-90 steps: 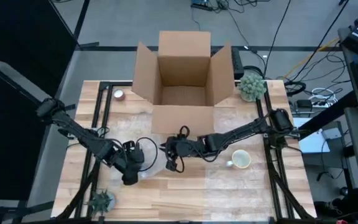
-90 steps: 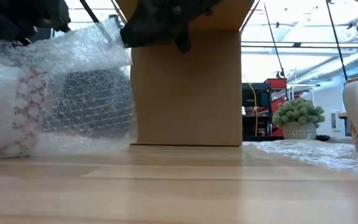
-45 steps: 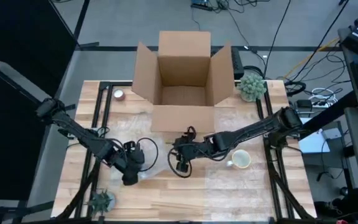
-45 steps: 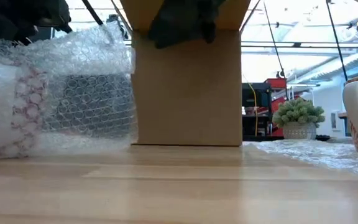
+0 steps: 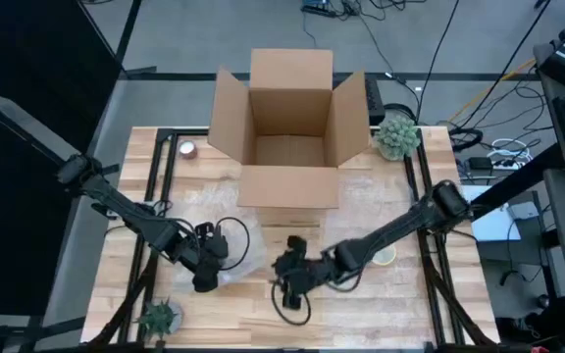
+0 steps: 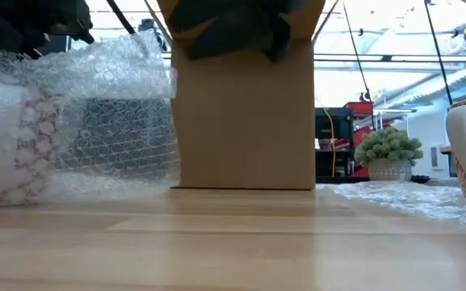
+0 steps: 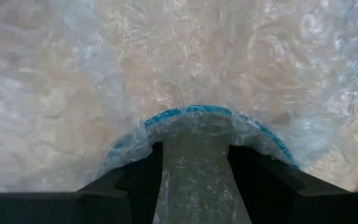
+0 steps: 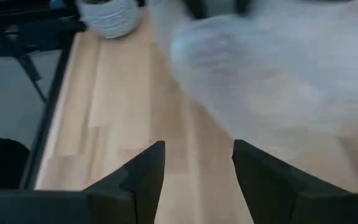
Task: Wrap mug
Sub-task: Wrap the red cup with the left transparent bubble wrap
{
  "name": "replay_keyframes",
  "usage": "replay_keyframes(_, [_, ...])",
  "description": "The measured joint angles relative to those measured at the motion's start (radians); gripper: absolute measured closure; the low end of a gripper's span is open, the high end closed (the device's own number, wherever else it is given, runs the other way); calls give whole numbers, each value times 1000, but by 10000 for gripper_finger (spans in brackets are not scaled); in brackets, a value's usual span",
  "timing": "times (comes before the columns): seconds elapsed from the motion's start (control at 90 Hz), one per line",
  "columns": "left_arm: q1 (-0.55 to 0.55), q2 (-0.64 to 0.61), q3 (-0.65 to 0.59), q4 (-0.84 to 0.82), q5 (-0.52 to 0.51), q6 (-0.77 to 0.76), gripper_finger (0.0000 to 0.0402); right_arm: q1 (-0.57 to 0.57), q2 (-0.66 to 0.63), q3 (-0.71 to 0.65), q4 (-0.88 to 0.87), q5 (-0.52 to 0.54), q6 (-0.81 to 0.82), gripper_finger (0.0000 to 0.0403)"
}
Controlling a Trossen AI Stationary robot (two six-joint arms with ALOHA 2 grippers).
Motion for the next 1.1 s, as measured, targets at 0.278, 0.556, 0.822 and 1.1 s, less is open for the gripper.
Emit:
replay_keyframes(0.278, [0, 1, 0, 2, -4, -2, 221, 17, 172, 0, 264, 203, -31, 229])
replay_keyframes(0.556, [0, 1, 0, 3, -12, -3, 221, 16, 221, 0, 481, 311, -63, 229])
replay_keyframes(0.822, [0, 1, 0, 3, -14, -4, 221, 97, 223, 0, 420, 262, 10, 229])
replay_keyframes(1.1, [0, 1, 0, 5, -18, -7, 221, 74, 279, 54, 575, 313, -90, 229])
